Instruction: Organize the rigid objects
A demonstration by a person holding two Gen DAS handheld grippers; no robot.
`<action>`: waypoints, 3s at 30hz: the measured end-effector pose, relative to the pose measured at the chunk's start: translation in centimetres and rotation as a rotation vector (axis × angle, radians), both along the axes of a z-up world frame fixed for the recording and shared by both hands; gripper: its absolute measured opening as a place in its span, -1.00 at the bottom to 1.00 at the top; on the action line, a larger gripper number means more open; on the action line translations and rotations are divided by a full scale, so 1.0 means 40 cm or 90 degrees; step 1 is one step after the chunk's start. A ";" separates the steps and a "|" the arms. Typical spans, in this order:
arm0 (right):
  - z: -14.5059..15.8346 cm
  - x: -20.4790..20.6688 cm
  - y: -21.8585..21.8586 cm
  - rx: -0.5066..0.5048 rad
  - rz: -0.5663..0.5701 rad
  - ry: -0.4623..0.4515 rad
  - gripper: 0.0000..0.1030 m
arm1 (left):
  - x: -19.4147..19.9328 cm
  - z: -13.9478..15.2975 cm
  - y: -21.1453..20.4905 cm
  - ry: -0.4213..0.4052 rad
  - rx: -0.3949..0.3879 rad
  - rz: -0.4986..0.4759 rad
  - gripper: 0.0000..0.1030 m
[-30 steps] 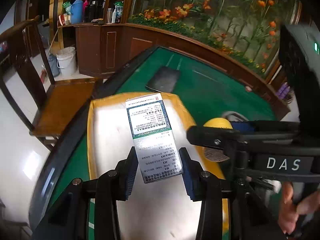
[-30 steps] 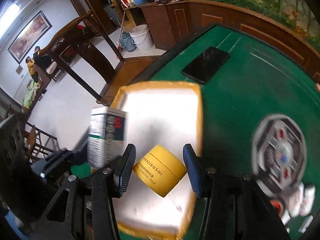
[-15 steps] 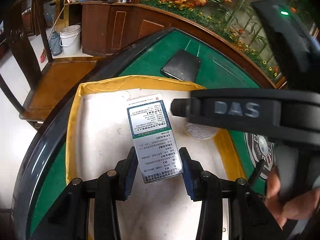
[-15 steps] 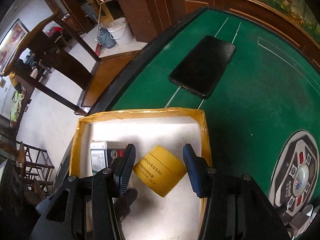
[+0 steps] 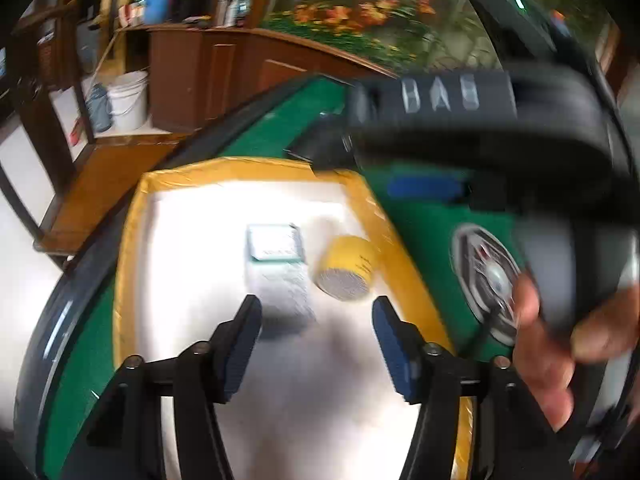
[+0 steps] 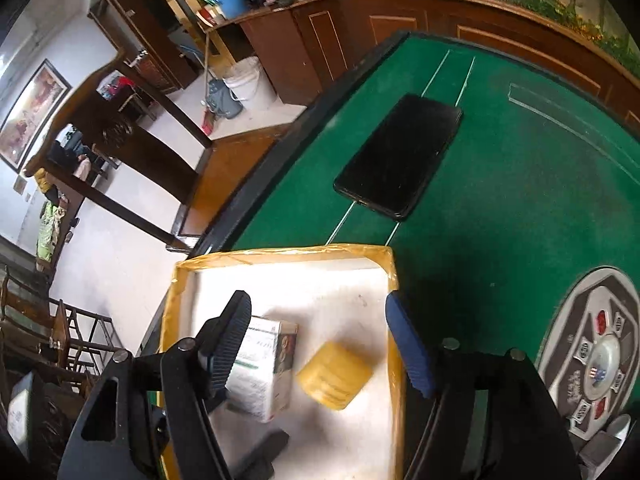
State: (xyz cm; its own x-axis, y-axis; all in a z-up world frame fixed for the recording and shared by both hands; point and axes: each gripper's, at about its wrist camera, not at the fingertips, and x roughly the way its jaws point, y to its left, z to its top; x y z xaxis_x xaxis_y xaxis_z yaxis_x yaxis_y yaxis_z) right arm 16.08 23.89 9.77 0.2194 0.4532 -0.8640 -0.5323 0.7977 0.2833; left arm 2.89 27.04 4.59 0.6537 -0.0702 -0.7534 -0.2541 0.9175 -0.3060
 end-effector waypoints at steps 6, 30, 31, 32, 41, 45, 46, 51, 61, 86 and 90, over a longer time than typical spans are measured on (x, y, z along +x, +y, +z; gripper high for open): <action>0.054 -0.042 -0.123 0.039 -0.020 -0.022 0.38 | -0.017 -0.051 -0.121 0.029 0.016 -0.075 0.24; -0.111 -0.129 -0.534 -0.154 -0.048 -0.064 0.38 | -0.232 0.093 -0.236 -0.048 0.111 -0.052 0.24; -0.112 -0.136 -0.536 -0.159 -0.041 -0.070 0.38 | -0.238 0.096 -0.245 -0.048 0.105 -0.051 0.25; -0.110 -0.145 -0.540 -0.161 -0.033 -0.075 0.38 | -0.245 0.098 -0.254 -0.047 0.091 -0.054 0.24; -0.130 -0.263 -0.603 -0.161 0.023 -0.055 0.39 | -0.263 0.093 -0.340 -0.028 0.060 -0.083 0.24; -0.130 -0.314 -0.670 -0.134 0.024 -0.028 0.39 | -0.262 0.096 -0.370 -0.025 0.061 -0.098 0.24; -0.132 -0.331 -0.691 -0.125 0.022 -0.014 0.39 | -0.260 0.096 -0.378 -0.023 0.060 -0.103 0.24; -0.118 -0.414 -0.753 -0.089 0.031 0.020 0.39 | -0.248 0.095 -0.417 -0.022 0.057 -0.127 0.24; -0.019 -0.427 -0.921 -0.044 -0.099 -0.021 0.39 | -0.233 0.080 -0.536 -0.003 0.045 -0.237 0.24; -0.051 -0.566 -1.146 -0.026 -0.194 0.027 0.39 | -0.413 -0.052 -0.745 0.105 0.269 -0.603 0.26; -0.051 -0.545 -1.117 -0.025 -0.183 0.035 0.39 | -0.395 -0.068 -0.772 0.093 0.314 -0.587 0.10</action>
